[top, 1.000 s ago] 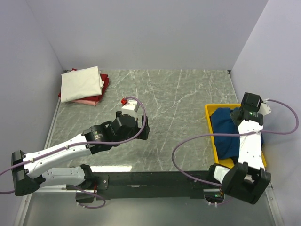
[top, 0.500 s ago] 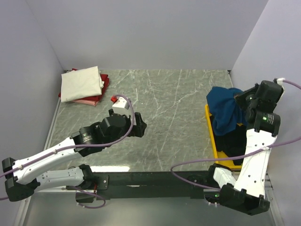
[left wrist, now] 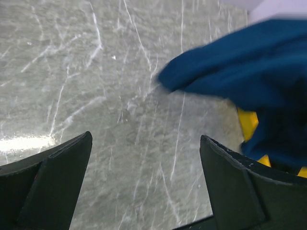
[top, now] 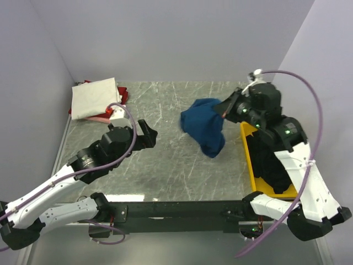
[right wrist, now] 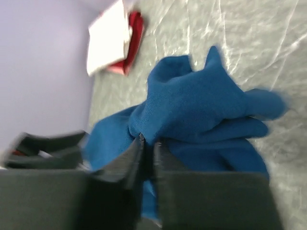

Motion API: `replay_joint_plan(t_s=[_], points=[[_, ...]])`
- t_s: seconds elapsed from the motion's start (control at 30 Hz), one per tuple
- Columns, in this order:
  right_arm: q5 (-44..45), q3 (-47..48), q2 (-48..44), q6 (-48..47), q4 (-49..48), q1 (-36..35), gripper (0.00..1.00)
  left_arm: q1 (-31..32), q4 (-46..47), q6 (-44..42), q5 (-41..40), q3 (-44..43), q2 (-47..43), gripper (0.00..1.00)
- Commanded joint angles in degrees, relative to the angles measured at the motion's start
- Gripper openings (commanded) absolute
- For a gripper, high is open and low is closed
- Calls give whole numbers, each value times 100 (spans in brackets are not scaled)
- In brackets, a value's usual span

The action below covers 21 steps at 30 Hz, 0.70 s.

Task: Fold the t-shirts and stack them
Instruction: Move the tshirt to the center of the board

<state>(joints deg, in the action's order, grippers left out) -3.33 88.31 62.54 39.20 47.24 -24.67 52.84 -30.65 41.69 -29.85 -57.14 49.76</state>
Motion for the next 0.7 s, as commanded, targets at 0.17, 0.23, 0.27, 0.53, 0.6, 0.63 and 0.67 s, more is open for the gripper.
replay_joint_plan(t_s=[0.17,0.23,0.27,0.53,0.6,0.63,0.67], points=[[631,-2674,-593,-387,-743,-161,62,-502,33,602,136,553,-300,100],[519,-3125,-910,-282,-900,-153,64,-642,86,778,181,765,-291,98],[431,-3562,-1032,-212,-962,-170,64,-695,112,970,216,966,-274,96],[210,-5787,-1877,816,-1937,-960,63,-1311,1087,1631,980,2224,24,85],[298,-6018,-1904,1089,-2192,-1259,63,-1364,1473,1658,1033,2330,358,85],[324,-6167,-1878,1159,-2254,-1338,62,-1416,1623,1649,1129,2435,577,85],[325,-6220,-1860,1282,-2385,-1417,62,-1452,1807,1658,1182,2480,692,85]])
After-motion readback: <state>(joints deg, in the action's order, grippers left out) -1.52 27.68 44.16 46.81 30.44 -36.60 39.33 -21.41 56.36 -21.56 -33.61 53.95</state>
